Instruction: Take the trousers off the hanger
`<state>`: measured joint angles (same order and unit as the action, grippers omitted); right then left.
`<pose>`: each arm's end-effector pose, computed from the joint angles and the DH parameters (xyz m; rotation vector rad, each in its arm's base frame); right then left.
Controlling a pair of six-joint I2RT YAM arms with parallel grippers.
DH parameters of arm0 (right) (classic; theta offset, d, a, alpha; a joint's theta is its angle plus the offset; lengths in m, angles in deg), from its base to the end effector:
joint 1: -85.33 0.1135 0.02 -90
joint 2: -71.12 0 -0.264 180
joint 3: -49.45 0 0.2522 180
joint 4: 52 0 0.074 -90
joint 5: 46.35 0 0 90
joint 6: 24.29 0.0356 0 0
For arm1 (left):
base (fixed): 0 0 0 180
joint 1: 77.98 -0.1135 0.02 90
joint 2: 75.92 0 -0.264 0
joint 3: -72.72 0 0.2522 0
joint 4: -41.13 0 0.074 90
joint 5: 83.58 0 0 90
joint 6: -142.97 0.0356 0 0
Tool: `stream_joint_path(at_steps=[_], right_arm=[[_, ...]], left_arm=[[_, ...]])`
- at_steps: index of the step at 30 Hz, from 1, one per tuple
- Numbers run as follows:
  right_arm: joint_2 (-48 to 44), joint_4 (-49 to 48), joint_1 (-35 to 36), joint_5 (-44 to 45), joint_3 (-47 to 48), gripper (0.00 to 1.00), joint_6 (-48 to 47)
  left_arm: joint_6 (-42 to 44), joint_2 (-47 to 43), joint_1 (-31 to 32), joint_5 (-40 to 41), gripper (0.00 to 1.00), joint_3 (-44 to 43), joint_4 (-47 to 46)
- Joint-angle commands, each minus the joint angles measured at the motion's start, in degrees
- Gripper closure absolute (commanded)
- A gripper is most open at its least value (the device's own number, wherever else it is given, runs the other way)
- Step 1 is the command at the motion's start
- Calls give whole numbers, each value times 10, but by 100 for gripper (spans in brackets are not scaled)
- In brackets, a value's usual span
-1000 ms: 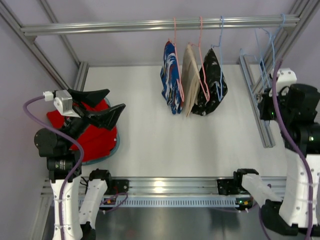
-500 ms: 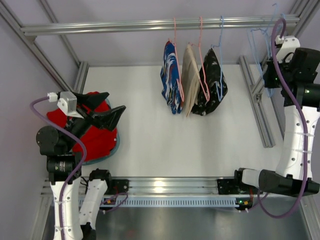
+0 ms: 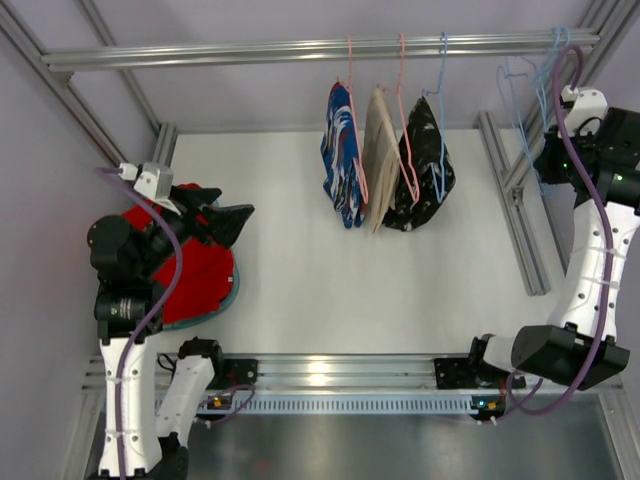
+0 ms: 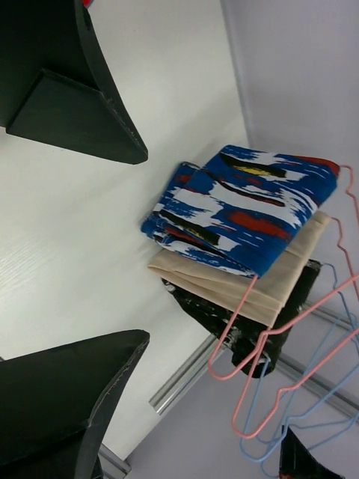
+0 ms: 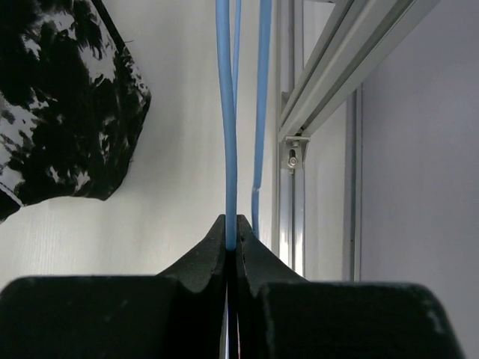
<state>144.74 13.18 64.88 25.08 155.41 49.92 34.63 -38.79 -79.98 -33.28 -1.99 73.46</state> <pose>0.2374 -0.0764 0.4433 -0.1016 2.1084 -0.0295 0.1111 -0.0189 0.4359 0.3060 1.5150 -0.7374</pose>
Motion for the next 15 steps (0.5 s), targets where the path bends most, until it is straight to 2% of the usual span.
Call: stream_joint_path(at_steps=[1,3,4,6,7,9,10,12,13,15], right_arm=[[7,-16,-19,-25,5,100,-20],[6,-18,-21,-27,2,99,-24],[2,-16,-22,-27,2,93,-24],[-13,-9,-23,-31,2,75,-26],[-20,-4,-24,-36,2,52,-27],[-44,7,-25,-44,1,36,-28],[-53,11,-27,-45,1,24,-28],[-84,23,-28,-44,2,14,-26],[-95,27,-30,-44,3,5,-27],[-125,48,-32,-40,8,0,-28]], left_arm=[[30,43,1,17,1,-48,78],[47,67,1,23,1,-71,127],[51,73,0,24,1,-75,139],[61,84,1,24,1,-82,162],[70,88,1,20,1,-85,177],[79,93,1,18,2,-79,185],[81,97,1,20,2,-73,189],[92,103,1,23,2,-71,199],[98,112,1,28,2,-71,215],[115,124,1,48,2,-73,237]])
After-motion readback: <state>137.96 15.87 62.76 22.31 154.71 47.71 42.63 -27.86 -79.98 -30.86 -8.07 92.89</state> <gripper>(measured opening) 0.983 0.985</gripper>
